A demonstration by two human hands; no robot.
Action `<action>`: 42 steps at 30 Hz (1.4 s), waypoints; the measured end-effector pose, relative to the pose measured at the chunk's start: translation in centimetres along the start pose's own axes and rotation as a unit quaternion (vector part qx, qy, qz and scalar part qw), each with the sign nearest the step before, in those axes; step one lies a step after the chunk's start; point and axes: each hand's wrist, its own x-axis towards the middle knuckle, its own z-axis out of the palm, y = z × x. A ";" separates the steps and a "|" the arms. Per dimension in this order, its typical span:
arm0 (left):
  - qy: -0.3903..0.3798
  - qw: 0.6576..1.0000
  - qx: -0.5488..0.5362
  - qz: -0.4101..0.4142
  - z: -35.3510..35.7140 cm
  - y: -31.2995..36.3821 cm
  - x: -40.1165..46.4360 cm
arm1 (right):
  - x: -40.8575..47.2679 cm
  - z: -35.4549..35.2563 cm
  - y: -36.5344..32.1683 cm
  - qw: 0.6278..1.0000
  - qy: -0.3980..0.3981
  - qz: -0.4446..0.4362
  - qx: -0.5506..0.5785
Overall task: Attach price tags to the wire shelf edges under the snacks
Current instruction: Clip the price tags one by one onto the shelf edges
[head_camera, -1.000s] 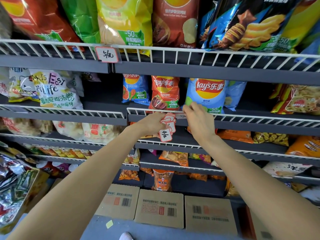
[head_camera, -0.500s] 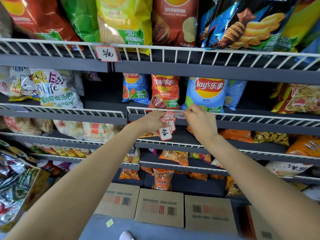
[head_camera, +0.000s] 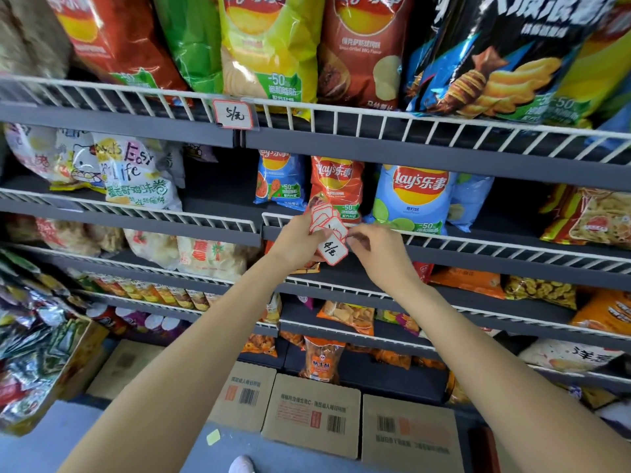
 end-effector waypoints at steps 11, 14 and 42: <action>0.100 0.995 -0.013 0.001 -10.2 -7.5 -11.8 | -4.0 7.3 -11.9 0.984 -0.103 -0.051 0.140; 0.120 0.992 0.029 -0.020 -14.3 -11.6 -15.7 | -6.1 12.3 -15.4 0.976 -0.147 -0.043 0.153; 0.230 0.911 -0.063 -0.337 -9.2 -75.4 -22.1 | -24.7 73.0 3.9 0.889 -0.453 -0.030 -0.054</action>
